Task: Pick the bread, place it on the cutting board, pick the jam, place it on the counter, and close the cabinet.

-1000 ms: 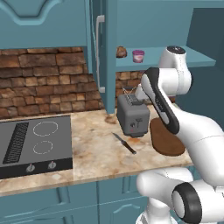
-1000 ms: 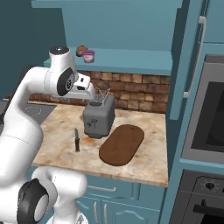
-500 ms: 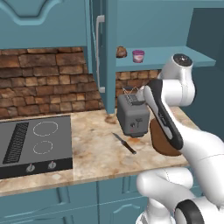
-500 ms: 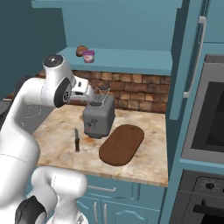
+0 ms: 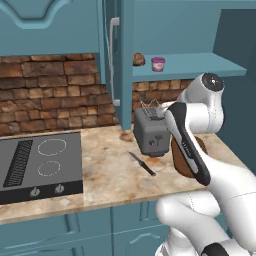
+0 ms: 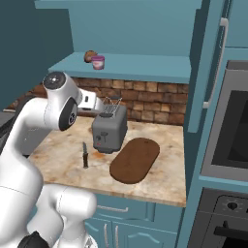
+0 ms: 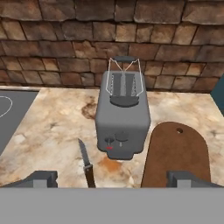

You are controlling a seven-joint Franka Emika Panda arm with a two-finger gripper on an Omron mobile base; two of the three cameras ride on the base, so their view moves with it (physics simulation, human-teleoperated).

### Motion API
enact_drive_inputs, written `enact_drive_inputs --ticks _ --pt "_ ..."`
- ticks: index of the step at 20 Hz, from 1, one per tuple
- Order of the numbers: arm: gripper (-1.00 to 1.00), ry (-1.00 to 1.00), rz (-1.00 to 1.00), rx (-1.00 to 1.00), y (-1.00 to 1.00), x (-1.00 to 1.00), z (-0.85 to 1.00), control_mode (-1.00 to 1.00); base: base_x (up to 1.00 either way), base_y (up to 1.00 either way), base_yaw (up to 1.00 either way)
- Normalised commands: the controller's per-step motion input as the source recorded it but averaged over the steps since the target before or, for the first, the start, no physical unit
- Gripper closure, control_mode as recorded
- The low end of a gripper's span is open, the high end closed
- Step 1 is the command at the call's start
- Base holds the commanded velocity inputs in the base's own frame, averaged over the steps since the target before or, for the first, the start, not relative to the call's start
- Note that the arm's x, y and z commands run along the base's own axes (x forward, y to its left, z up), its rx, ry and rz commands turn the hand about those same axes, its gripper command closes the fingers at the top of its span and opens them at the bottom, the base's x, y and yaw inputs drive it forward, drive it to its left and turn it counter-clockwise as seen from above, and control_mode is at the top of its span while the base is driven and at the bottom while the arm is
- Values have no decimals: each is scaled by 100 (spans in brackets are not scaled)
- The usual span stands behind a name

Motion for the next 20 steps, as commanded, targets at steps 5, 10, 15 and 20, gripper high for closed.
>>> enact_drive_inputs --ticks 5,10,15,20 --pt "-100 -7 0 0 0 0 9 -100 0 0 0" --pt "-100 -3 0 0 0 0 14 -100 0 0 0" --pt "-100 -2 0 0 0 0 14 -100 0 0 0" --pt "-100 -4 0 0 0 0 15 -100 0 0 0"
